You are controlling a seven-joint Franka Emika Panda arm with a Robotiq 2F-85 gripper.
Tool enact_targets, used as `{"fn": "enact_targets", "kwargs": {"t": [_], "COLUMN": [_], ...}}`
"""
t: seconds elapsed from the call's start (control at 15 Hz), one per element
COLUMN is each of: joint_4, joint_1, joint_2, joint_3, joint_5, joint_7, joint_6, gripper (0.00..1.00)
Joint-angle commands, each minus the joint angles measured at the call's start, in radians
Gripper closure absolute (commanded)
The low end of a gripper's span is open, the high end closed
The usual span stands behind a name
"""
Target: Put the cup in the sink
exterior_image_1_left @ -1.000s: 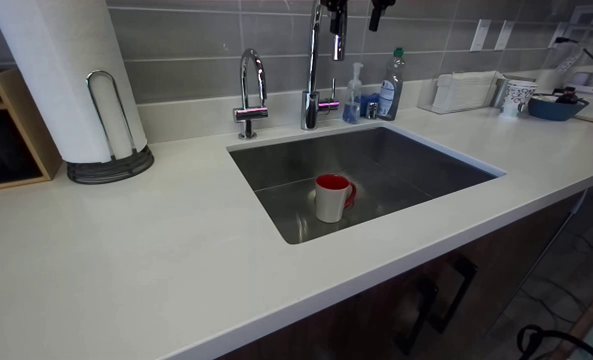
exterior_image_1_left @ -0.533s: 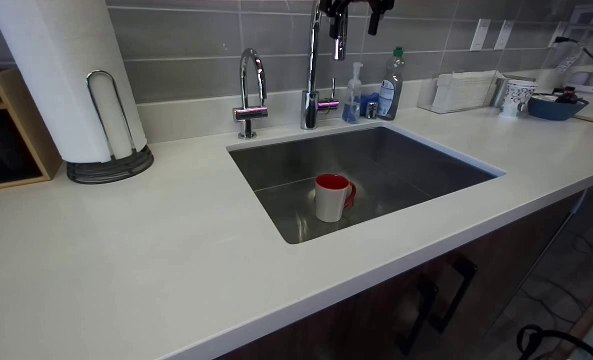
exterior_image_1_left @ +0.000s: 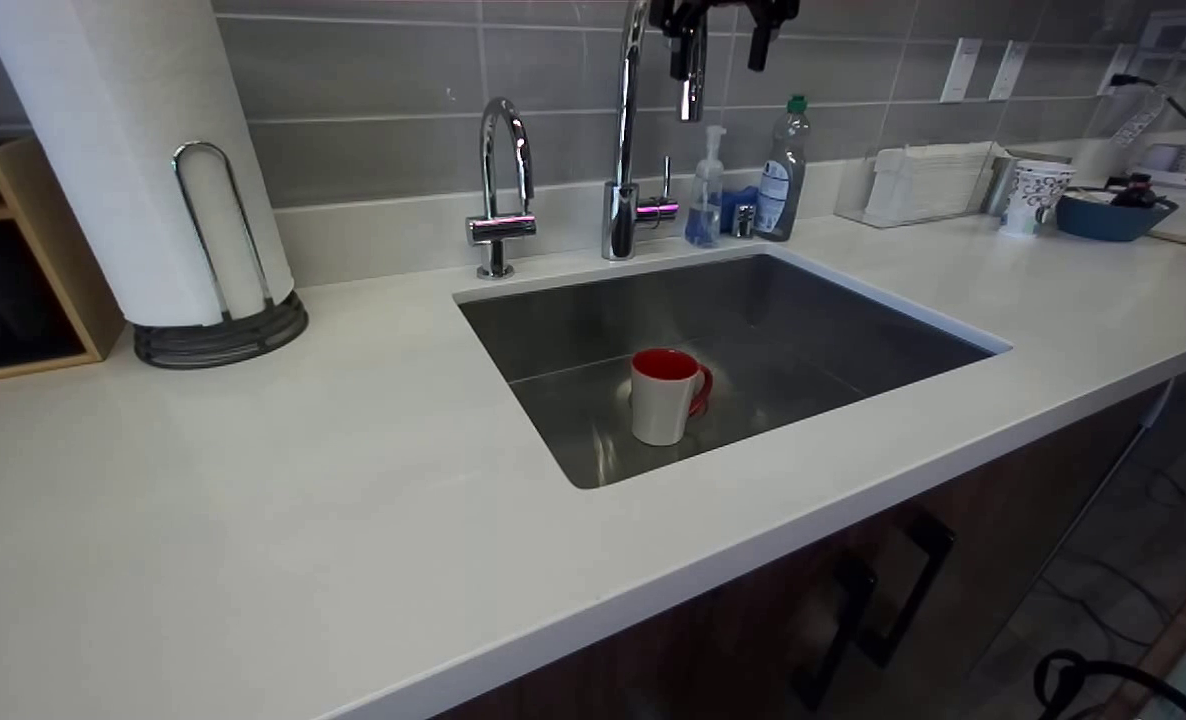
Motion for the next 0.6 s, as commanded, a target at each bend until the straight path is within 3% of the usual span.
{"fn": "enact_targets", "kwargs": {"t": [0.0, 0.53], "joint_4": [0.025, 0.019], "joint_1": [0.018, 0.016], "joint_2": [0.01, 0.003], "joint_3": [-0.014, -0.017], "joint_5": [-0.018, -0.022], "joint_7": [0.027, 0.027], "joint_6": [-0.027, -0.025], "gripper": [0.0, 0.0]}}
